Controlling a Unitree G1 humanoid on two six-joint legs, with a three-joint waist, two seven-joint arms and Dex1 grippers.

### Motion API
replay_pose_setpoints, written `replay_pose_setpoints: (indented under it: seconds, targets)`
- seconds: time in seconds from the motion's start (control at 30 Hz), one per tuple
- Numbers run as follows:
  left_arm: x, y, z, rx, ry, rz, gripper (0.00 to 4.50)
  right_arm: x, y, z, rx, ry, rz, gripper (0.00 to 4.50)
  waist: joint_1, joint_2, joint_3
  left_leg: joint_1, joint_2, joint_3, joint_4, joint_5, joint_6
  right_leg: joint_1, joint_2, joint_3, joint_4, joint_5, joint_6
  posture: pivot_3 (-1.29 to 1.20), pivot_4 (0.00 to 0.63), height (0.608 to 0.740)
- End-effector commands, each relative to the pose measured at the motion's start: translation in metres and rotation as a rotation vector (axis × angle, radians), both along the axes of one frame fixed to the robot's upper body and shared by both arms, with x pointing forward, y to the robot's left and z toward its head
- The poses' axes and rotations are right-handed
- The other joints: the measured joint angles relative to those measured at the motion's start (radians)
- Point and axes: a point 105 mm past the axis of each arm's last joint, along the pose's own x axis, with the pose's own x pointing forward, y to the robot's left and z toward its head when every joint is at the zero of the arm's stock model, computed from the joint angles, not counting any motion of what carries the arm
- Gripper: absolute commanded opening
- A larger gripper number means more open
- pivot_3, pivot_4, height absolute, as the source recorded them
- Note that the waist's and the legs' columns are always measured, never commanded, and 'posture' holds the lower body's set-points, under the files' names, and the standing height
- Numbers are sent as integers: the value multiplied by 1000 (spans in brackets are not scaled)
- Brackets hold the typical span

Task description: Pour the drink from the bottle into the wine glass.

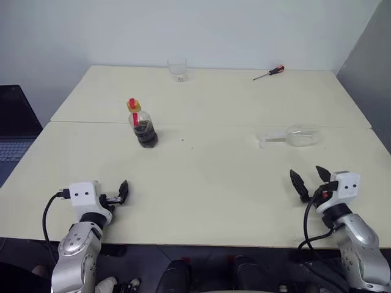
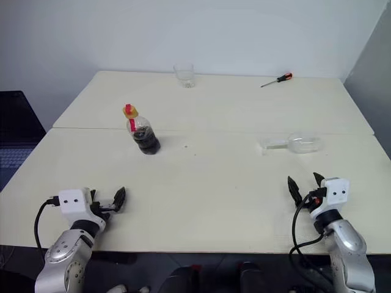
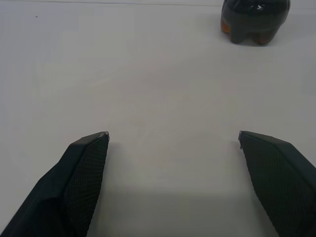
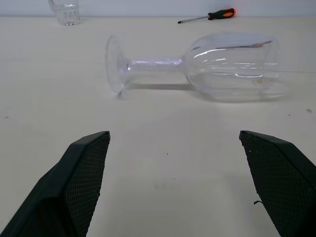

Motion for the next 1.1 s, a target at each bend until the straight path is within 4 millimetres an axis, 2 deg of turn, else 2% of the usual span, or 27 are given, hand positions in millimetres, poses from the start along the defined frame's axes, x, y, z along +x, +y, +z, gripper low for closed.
replay_pose_setpoints:
  seconds: [0.03,0.83,1.0,1.1]
  targets:
    - [4,-12,10,-14,-32,-51,4463,0,-5,10,-15,-44,-20,4500,0,0,0,0,0,0,0,0,0,0,0,0,0,0,0,0,150,740]
    - [12,-13,17,19,-62,-78,4463,-2,-3,13,-17,-55,-11,4500,0,0,0,0,0,0,0,0,0,0,0,0,0,0,0,0,150,740]
    - [23,-22,22,100,-81,-133,4463,2,19,23,-13,-70,103,4500,0,0,1,0,0,0,0,0,0,0,0,0,0,0,0,0,150,740]
    - [38,-27,27,123,-109,-133,4463,3,46,32,-15,-79,256,4500,0,0,1,0,0,0,0,0,0,0,0,-1,0,0,0,0,150,740]
